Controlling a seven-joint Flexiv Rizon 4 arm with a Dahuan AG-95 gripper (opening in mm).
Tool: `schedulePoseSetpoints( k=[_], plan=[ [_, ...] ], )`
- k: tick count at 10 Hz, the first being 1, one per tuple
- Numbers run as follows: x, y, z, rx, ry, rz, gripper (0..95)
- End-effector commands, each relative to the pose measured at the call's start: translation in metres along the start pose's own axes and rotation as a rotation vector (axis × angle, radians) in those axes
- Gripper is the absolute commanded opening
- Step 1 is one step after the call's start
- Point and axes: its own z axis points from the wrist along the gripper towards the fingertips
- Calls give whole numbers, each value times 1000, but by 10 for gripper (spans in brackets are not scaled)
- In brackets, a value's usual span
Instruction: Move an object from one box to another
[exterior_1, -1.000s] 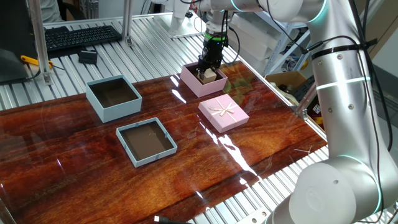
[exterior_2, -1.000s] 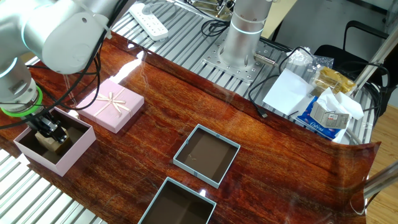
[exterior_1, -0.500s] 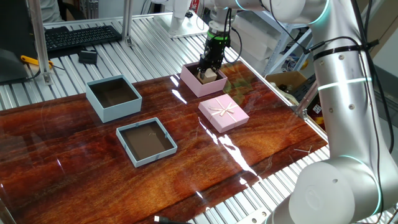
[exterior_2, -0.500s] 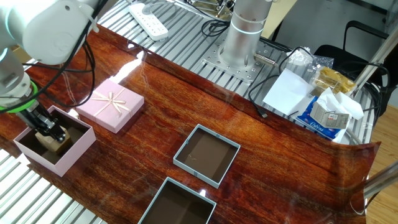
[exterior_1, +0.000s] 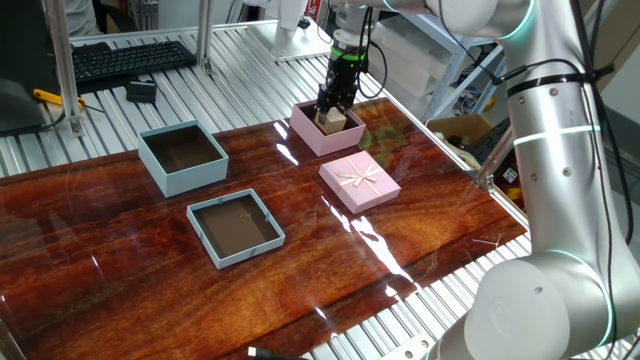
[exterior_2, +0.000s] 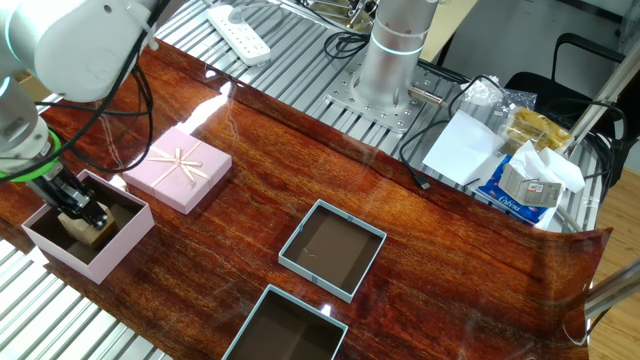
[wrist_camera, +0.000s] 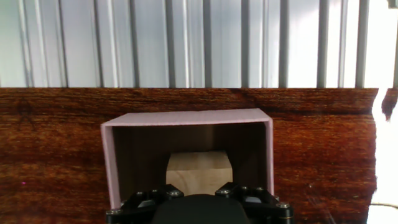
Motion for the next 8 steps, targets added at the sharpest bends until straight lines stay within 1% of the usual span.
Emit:
schedulePoseSetpoints(
  k=[1,3,4,6,8],
  plan=[
    [3,8,-6,2,0,5,0],
    [6,17,-13,5,1,14,0],
    [8,22,-18,5,1,18,0],
    [12,29,-27,14,0,22,0],
    [16,36,-39,32,0,20,0]
  ],
)
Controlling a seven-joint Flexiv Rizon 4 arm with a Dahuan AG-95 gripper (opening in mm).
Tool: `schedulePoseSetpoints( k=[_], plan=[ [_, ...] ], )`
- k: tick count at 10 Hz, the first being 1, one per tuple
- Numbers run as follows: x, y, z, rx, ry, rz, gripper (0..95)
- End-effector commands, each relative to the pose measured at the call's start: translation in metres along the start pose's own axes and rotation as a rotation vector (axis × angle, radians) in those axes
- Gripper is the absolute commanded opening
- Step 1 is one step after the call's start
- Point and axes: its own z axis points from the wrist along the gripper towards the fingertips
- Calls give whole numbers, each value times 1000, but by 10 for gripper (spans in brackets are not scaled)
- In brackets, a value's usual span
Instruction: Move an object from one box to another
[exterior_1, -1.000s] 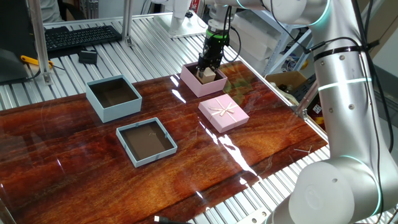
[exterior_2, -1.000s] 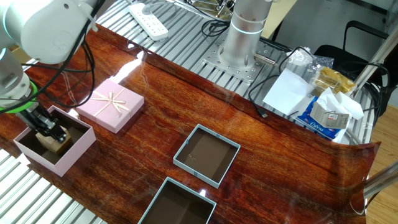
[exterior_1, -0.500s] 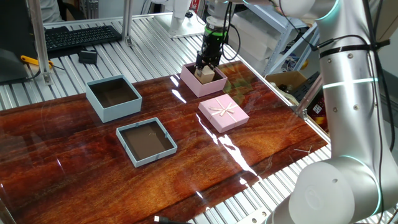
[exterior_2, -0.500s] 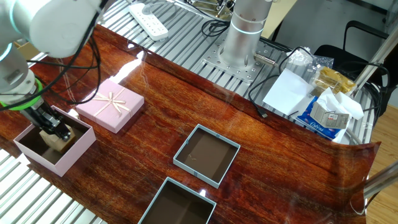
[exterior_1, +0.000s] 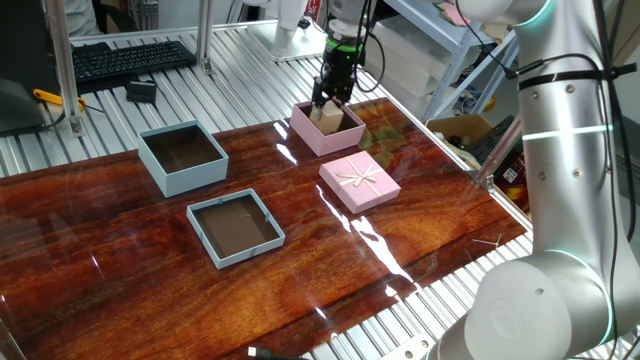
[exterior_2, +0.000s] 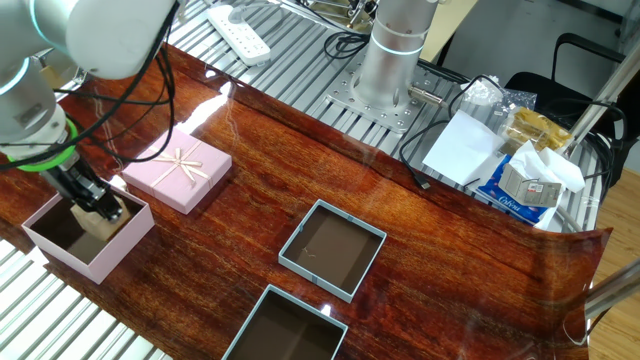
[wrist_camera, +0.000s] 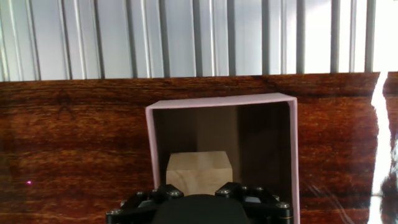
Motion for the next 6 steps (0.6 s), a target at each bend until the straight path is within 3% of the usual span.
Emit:
schedulePoseSetpoints(
  k=[1,3,6],
  plan=[
    [4,2,-7,18,-1,-2,0],
    [9,1,-14,47,-10,-13,0],
    [13,-1,-22,56,-18,-19,0]
  ],
)
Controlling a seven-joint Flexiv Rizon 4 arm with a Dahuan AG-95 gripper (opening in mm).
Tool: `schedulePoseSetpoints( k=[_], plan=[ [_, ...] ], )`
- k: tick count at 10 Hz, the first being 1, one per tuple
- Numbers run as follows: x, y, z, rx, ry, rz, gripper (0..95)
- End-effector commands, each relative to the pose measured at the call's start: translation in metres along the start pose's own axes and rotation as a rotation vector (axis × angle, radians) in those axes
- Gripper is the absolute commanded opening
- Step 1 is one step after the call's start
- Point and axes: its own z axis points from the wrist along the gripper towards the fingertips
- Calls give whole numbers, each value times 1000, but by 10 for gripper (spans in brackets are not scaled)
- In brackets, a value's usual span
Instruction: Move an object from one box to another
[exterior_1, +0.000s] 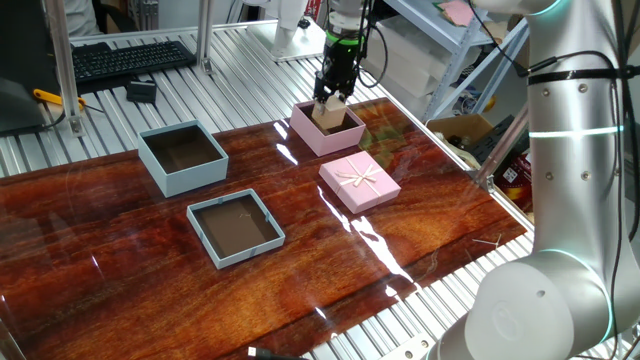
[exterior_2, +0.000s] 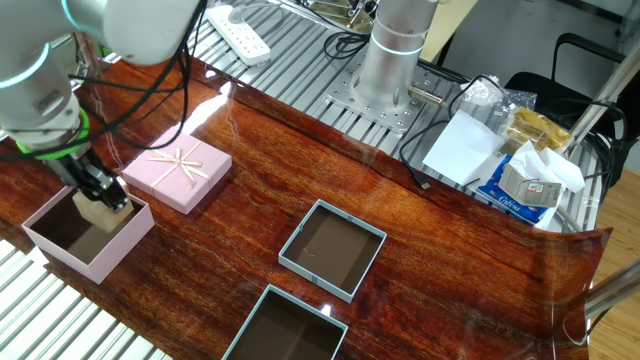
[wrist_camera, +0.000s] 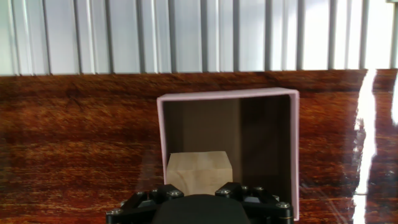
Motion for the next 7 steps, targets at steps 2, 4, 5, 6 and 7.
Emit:
schedulePoseSetpoints(
  k=[2,4,5,6,7],
  plan=[
    [2,6,-3,-6,4,17,0],
    [5,13,-6,-30,13,31,0],
    [7,18,-8,-50,18,45,0],
    [7,23,-8,-60,21,60,0],
    [6,30,-9,-61,27,71,0]
  ],
)
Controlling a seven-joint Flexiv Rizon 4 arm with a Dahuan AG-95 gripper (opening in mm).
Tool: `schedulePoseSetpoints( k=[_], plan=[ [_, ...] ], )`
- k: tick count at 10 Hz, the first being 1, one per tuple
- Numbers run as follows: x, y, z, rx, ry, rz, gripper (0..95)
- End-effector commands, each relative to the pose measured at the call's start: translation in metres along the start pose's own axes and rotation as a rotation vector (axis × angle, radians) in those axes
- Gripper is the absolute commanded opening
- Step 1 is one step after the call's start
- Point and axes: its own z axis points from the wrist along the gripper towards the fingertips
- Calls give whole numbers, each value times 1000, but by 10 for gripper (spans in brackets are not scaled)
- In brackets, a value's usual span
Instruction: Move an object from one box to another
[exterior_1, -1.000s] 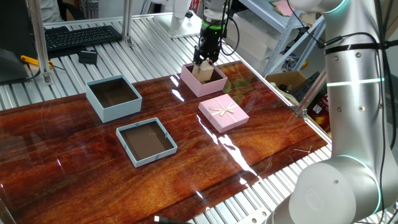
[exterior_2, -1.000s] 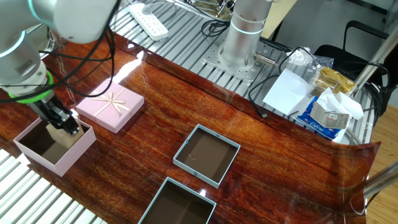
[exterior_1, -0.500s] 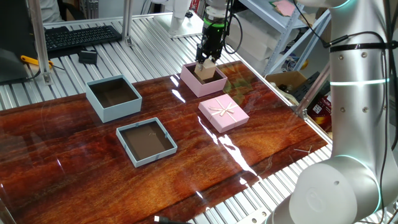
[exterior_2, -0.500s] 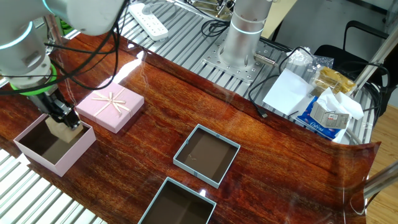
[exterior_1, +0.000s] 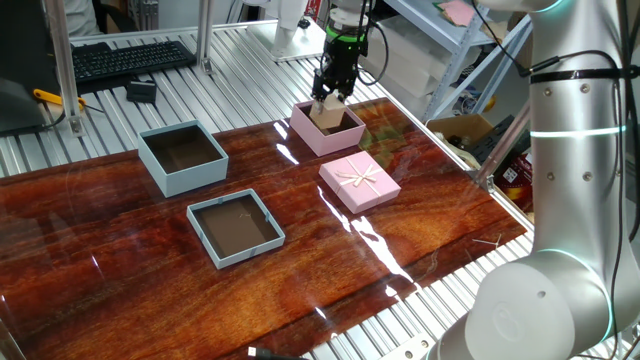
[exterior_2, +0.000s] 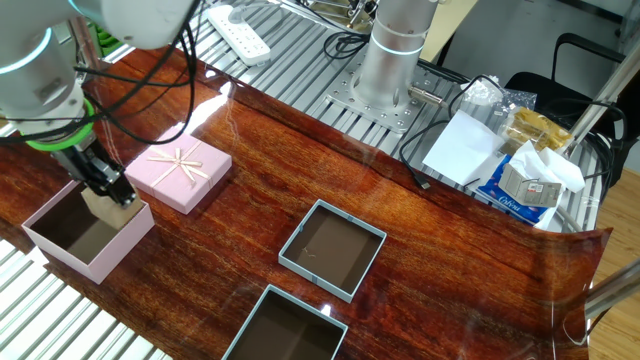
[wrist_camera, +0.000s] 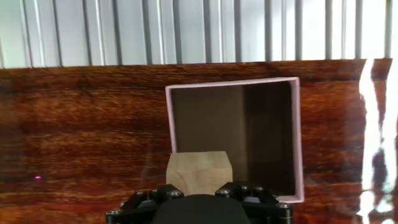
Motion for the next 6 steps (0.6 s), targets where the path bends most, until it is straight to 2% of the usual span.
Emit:
schedulePoseSetpoints(
  k=[1,2,3,5,6],
  plan=[
    [0,15,1,-2,8,28,0],
    [-1,18,1,-2,11,34,0],
    [-3,29,3,-11,14,61,0],
    [-5,46,6,-10,18,88,0],
    [-7,51,7,-11,18,88,0]
  ],
)
